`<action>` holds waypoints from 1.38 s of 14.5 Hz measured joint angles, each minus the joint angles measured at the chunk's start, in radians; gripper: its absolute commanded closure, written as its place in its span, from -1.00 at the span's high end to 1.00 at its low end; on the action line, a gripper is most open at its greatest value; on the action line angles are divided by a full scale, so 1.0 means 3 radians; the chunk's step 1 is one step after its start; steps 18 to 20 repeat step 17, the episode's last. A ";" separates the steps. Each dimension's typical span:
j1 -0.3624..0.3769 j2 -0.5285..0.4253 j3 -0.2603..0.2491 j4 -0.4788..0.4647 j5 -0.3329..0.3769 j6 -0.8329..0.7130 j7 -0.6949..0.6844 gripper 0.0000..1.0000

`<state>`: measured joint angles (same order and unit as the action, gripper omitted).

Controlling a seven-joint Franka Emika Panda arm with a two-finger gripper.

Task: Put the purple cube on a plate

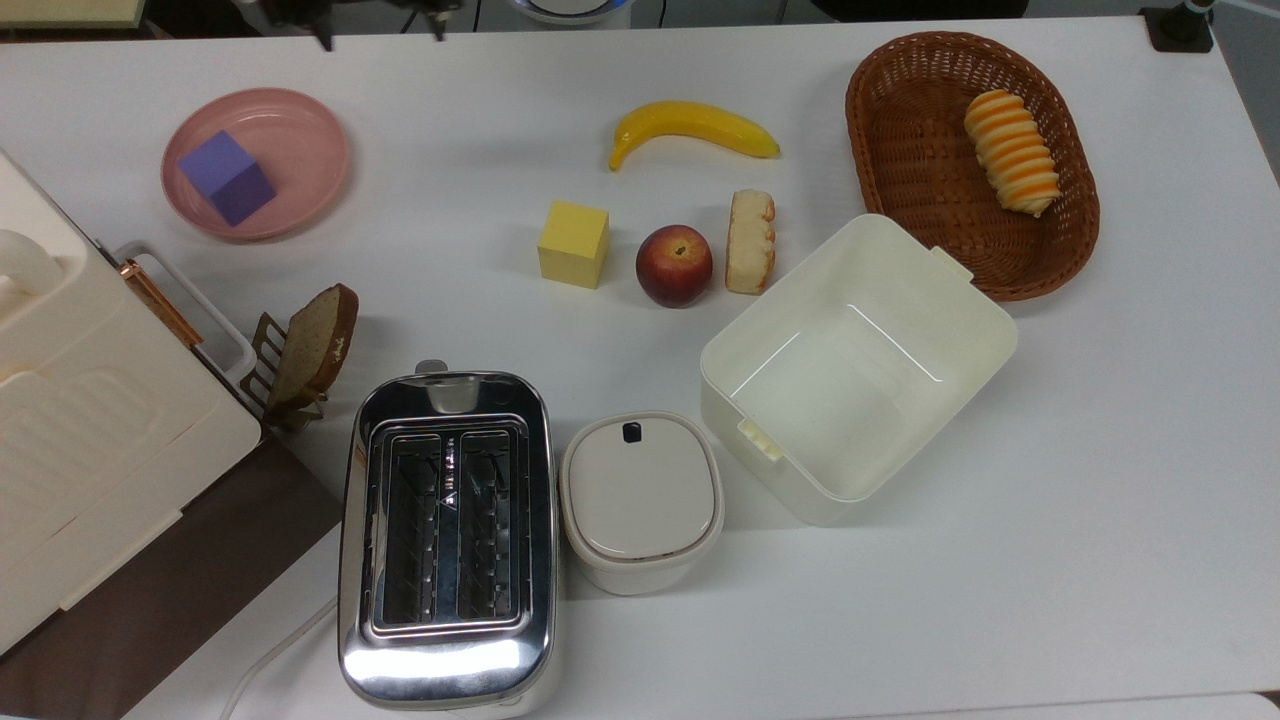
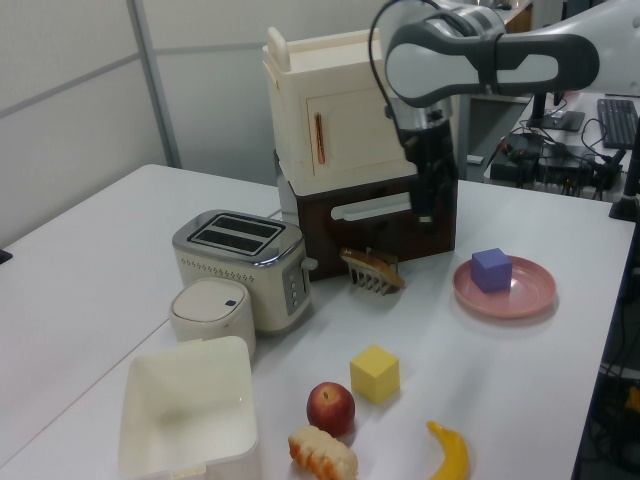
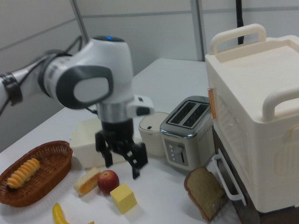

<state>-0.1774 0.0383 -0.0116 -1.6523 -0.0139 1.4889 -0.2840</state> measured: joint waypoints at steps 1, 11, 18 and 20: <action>0.0082 -0.0002 0.0001 0.0038 0.0022 0.0000 0.0086 1.00; 0.0562 0.0016 -0.0013 0.0141 0.0035 0.0222 0.0921 1.00; 0.0574 0.0021 -0.0016 0.0141 0.0010 0.0244 0.1277 1.00; 0.0574 0.0021 -0.0016 0.0141 0.0010 0.0244 0.1277 1.00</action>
